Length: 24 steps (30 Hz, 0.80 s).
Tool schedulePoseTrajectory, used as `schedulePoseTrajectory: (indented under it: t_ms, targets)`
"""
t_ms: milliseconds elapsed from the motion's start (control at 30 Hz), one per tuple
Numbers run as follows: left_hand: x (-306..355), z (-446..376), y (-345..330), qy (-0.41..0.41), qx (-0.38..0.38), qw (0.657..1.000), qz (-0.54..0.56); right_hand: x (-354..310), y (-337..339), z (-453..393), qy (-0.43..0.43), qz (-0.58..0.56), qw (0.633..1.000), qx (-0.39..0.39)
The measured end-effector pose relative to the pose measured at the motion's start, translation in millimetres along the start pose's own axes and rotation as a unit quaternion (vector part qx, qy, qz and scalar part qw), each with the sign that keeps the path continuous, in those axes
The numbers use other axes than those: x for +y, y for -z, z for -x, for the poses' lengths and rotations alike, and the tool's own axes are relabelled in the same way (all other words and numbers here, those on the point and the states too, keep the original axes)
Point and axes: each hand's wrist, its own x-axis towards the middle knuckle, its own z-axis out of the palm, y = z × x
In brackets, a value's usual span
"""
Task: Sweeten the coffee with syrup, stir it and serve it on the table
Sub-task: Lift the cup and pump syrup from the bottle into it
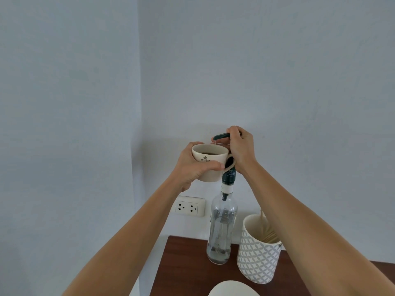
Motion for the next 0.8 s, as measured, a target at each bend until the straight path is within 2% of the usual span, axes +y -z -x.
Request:
schedulePoseTrajectory:
  t_ms: [233, 400, 800]
  targets:
    - [4, 3, -1, 0.011, -0.006, 1.000, 0.006, 0, 1, -1, -0.012, 0.009, 1.000, 0.000]
    - [11, 1, -3, 0.016, -0.011, 1.000, 0.013, -10, 1, -4, -0.046, -0.034, 0.998, -0.014]
    - [12, -1, 0, 0.020, -0.014, 1.000, 0.008, -5, -3, -7, -0.022, 0.011, 1.000, 0.006]
